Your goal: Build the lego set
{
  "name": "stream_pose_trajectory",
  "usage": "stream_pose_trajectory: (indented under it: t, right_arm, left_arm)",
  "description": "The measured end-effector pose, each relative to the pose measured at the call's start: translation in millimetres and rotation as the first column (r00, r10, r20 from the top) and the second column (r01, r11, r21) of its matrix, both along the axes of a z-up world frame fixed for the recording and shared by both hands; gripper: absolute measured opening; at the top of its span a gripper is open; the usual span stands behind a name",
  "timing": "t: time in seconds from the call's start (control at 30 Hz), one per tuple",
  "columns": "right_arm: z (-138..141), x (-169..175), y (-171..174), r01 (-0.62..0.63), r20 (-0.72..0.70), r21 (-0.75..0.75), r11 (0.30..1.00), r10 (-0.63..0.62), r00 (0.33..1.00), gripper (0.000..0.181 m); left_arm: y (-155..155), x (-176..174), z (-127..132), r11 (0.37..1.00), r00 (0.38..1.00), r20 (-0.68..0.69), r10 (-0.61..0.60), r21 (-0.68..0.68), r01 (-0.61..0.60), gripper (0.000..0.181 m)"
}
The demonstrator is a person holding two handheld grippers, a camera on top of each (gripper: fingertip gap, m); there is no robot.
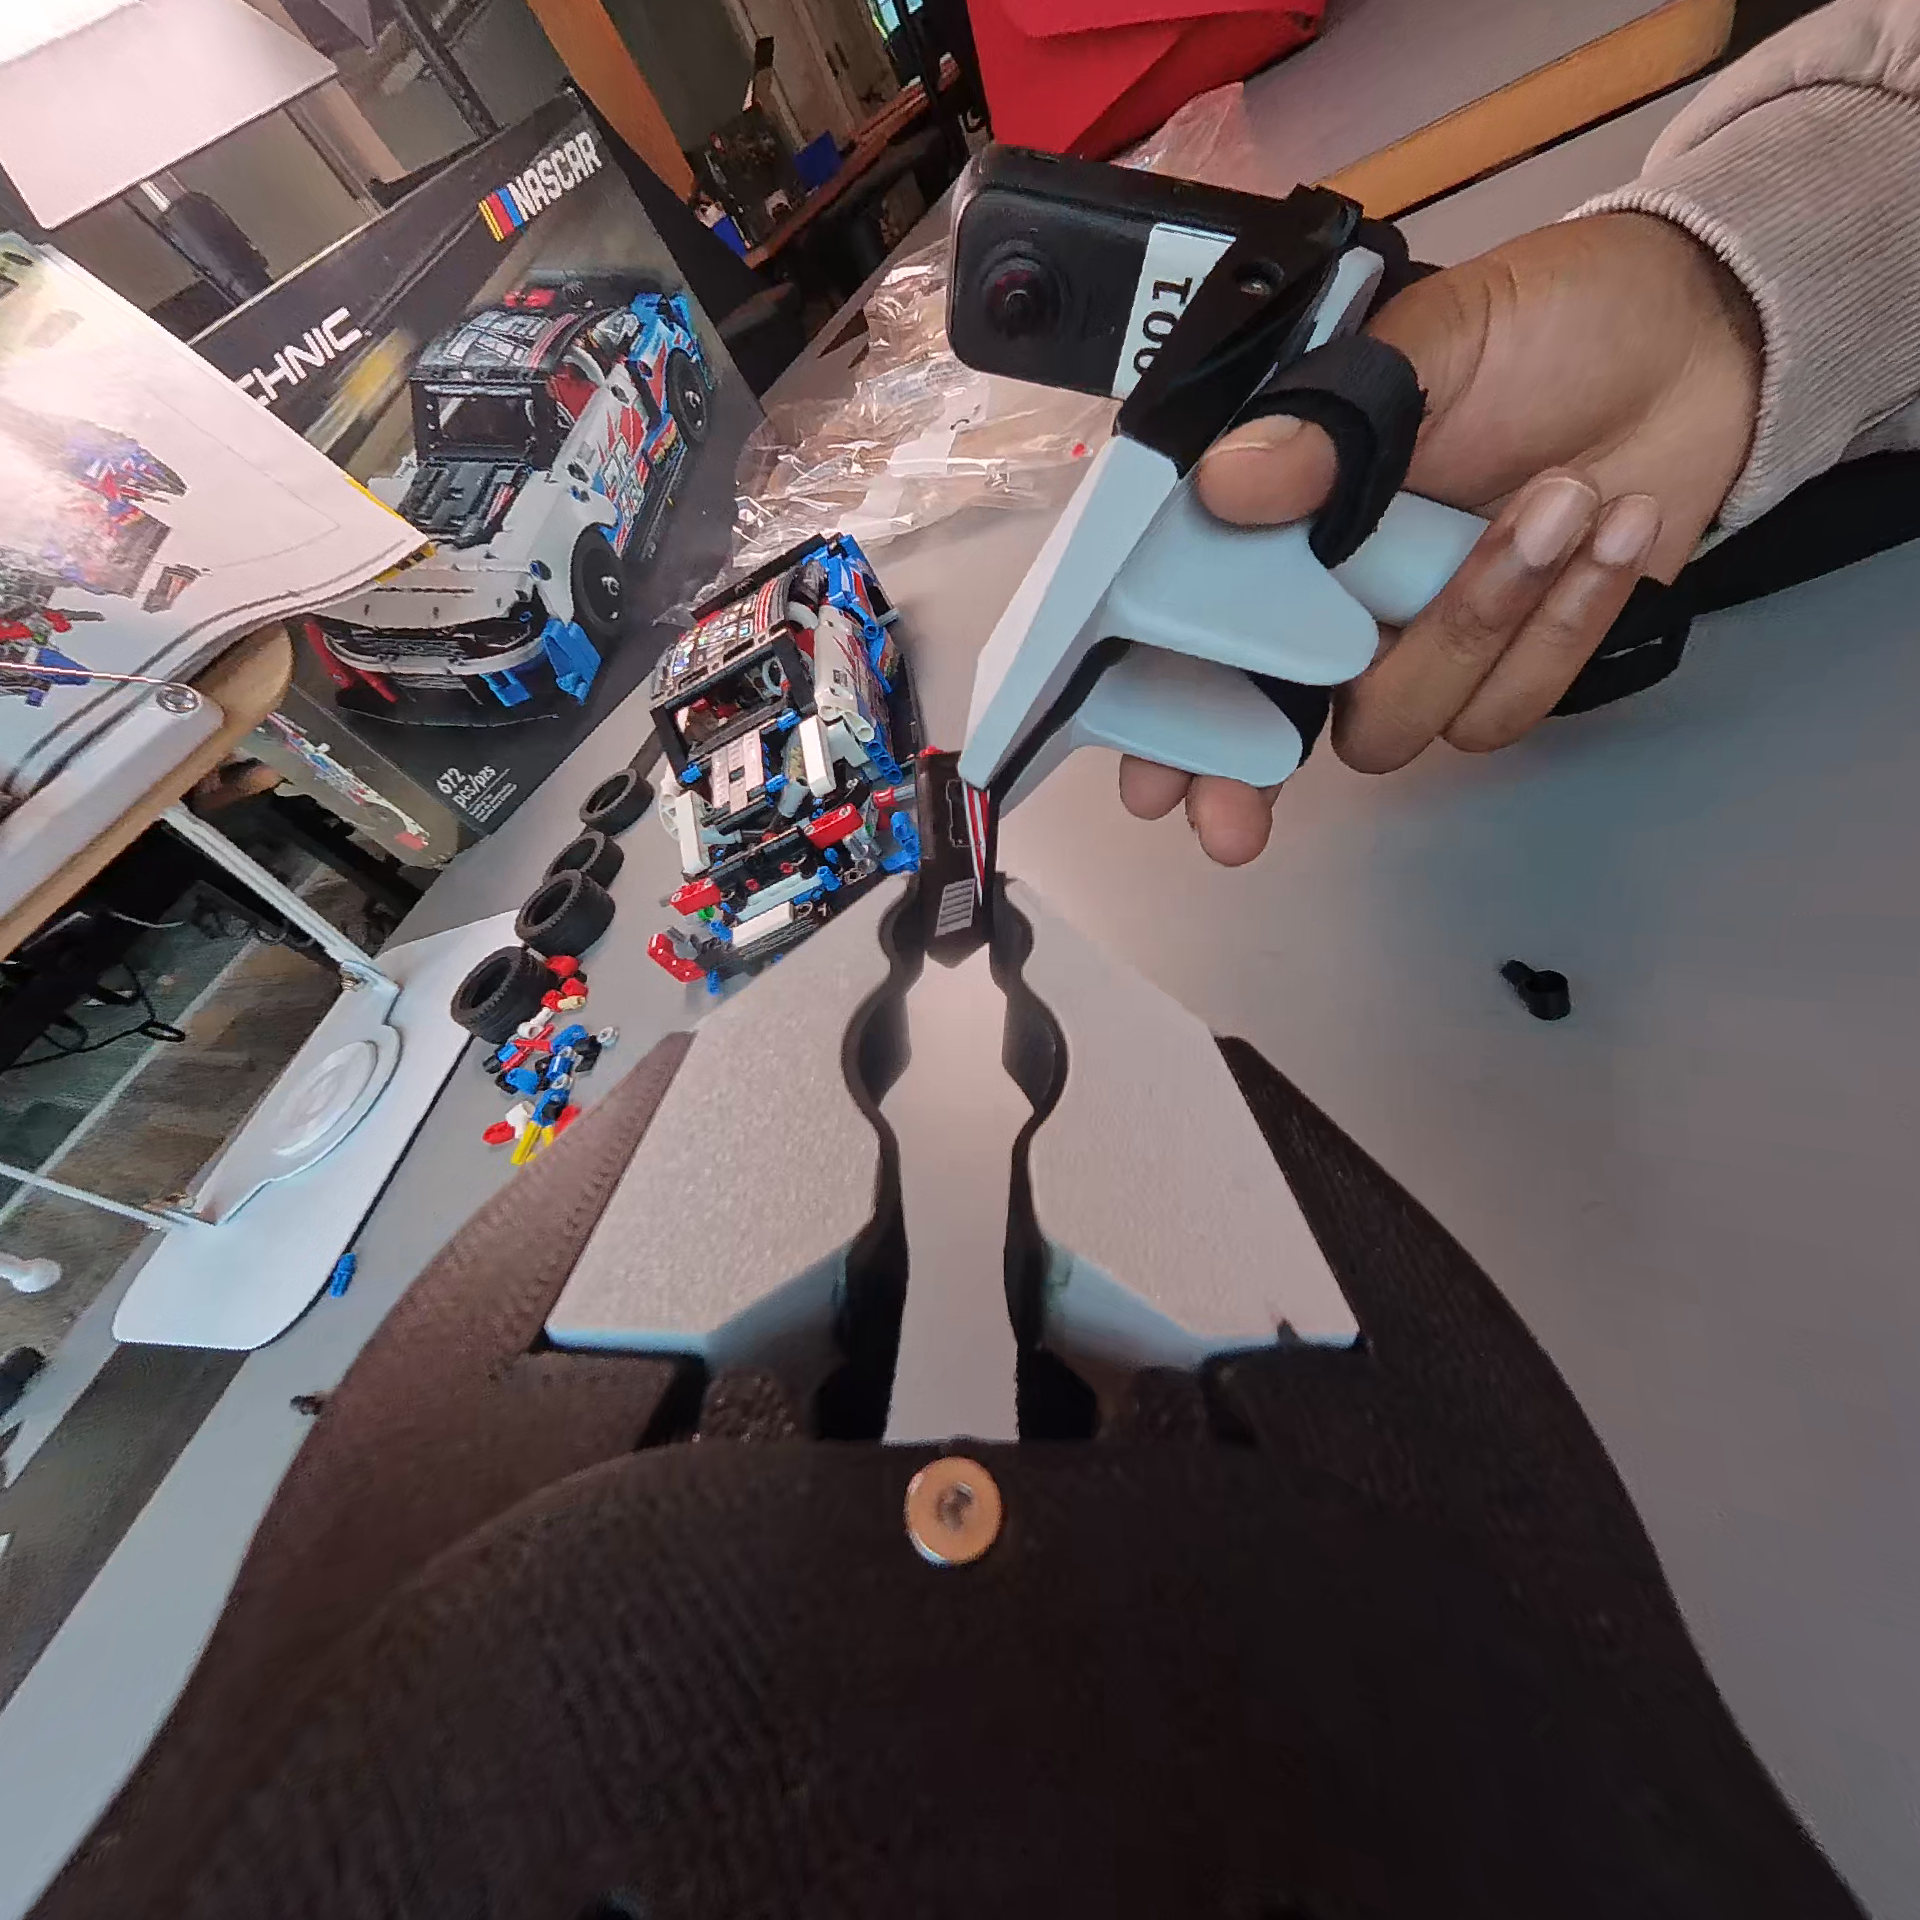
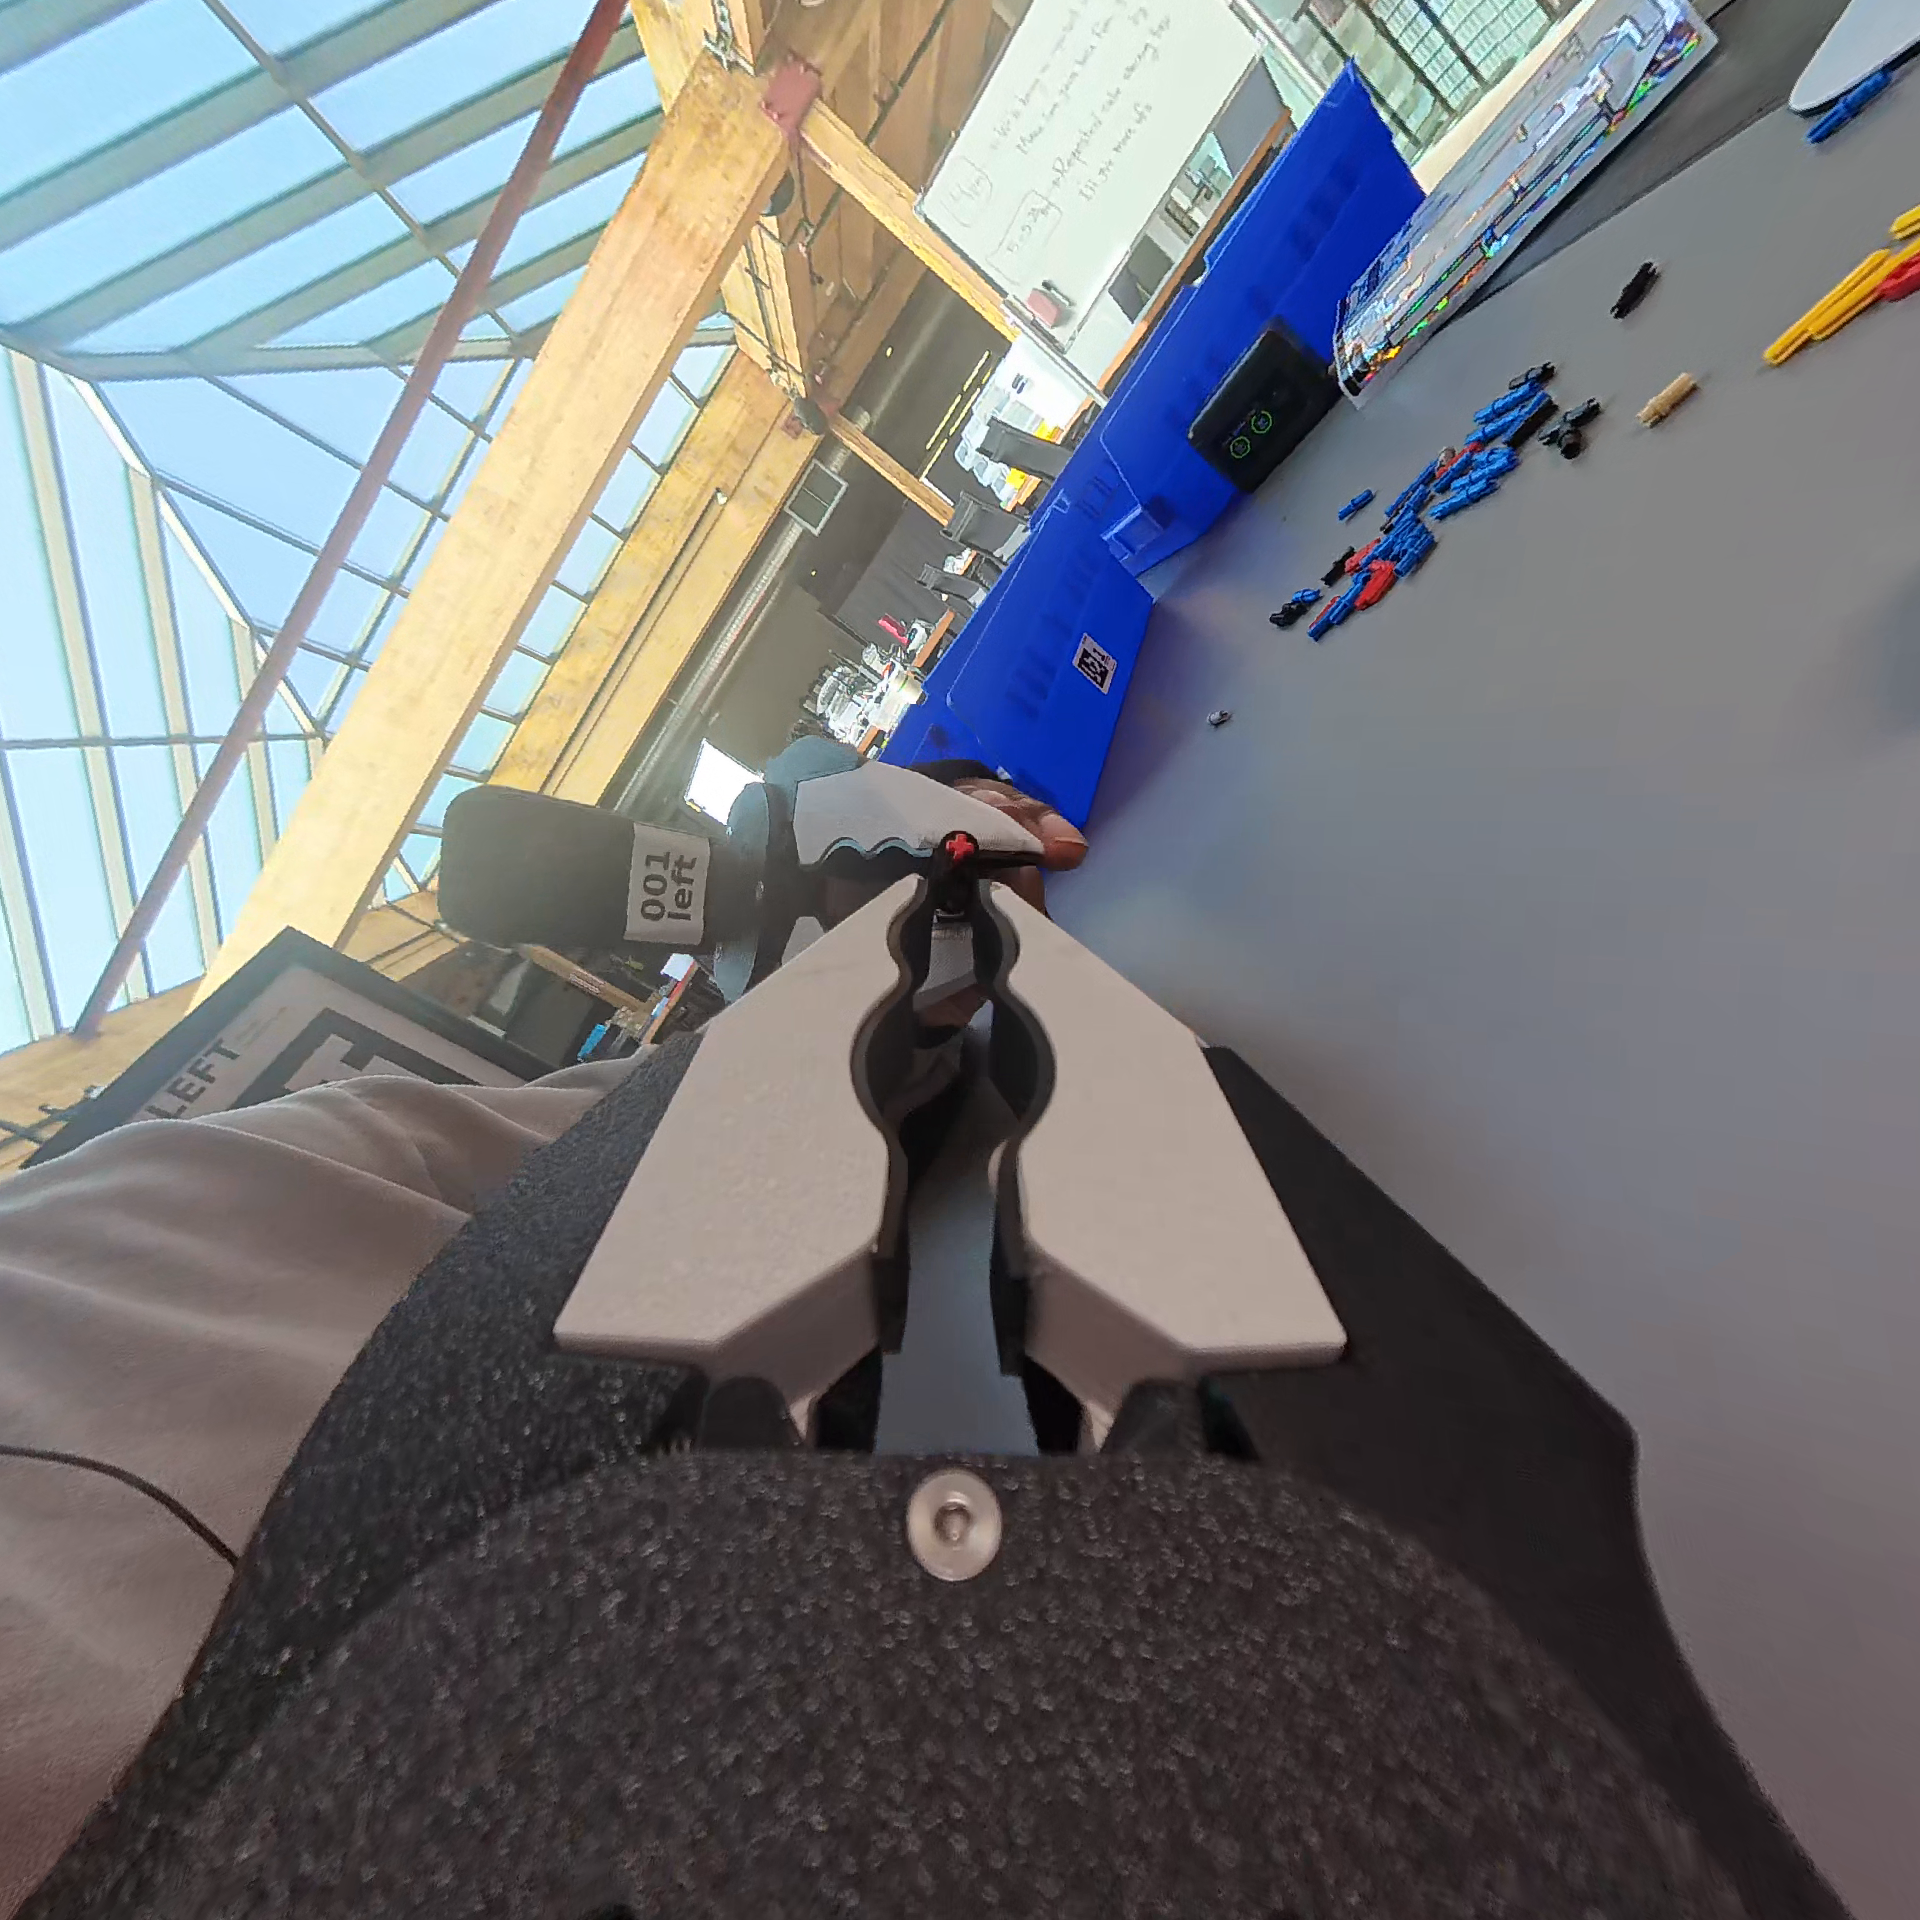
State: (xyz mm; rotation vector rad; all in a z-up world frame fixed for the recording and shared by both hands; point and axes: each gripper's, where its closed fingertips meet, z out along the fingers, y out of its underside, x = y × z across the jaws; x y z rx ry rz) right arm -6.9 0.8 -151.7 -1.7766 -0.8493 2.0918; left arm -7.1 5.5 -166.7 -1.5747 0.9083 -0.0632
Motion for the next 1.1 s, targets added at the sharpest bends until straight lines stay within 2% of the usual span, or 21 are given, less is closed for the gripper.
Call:
stream_pose_trajectory:
  t: [0.03,0.2,0.37,0.57,0.67,0.73,0.83,0.97,1.03,1.1]
  right_arm:
    - [0.4,0.3,-0.6,-0.008,-0.001,0.013,1.000,0.008,1.000,0.005]
    - [1.2,1.1,-4.1,-0.040,-0.021,0.057,0.998,0.042,0.999,0.006]
    - [6.2,3.1,-1.8,-0.031,-0.033,0.194,0.980,0.038,0.999,0.010]
    - [3.1,12.5,20.2,0.002,0.013,0.354,0.935,-0.007,1.000,0.013]
    - [-3.1,18.7,21.7,-0.054,0.063,0.461,0.886,0.028,0.998,0.014]
    - [-12.1,23.4,17.4,-0.128,0.124,0.551,0.825,0.070,0.990,0.014]
    - [-34.2,33.8,1.0,-0.290,0.246,0.666,0.687,0.164,0.955,0.015]
    - [-63.9,56.5,-35.0,-0.521,0.408,0.713,0.470,0.327,0.853,0.016]
    - [-76.7,66.4,-46.8,-0.585,0.477,0.733,0.347,0.351,0.806,0.018]
    - [-84.9,72.6,-57.9,-0.629,0.525,0.729,0.271,0.369,0.767,0.019]
  left_arm:
    - [-0.7,0.7,0.1,1.000,1.000,0.019,-0.011,-0.014,0.011,0.009]
    - [-5.1,3.7,-0.2,0.994,0.992,0.109,-0.069,-0.079,0.078,0.010]
    - [-9.7,0.6,-0.5,0.980,0.979,0.174,-0.109,-0.149,0.135,0.010]
    - [-5.0,-18.2,-3.3,0.980,0.980,0.181,-0.077,-0.169,0.108,0.010]
    - [-3.7,-22.1,-7.0,0.979,0.982,0.174,-0.073,-0.174,0.103,0.010]
    - [-2.7,-23.6,-10.4,0.979,0.984,0.164,-0.067,-0.179,0.096,0.010]
    - [-1.9,-24.8,-16.4,0.977,0.987,0.145,-0.063,-0.193,0.091,0.010]
    - [-1.5,-26.0,-20.9,0.974,0.989,0.137,-0.062,-0.208,0.090,0.010]
    - [-1.2,-26.3,-21.9,0.974,0.989,0.136,-0.061,-0.210,0.089,0.010]
    - [-0.9,-25.8,-23.6,0.972,0.989,0.138,-0.061,-0.216,0.091,0.010]
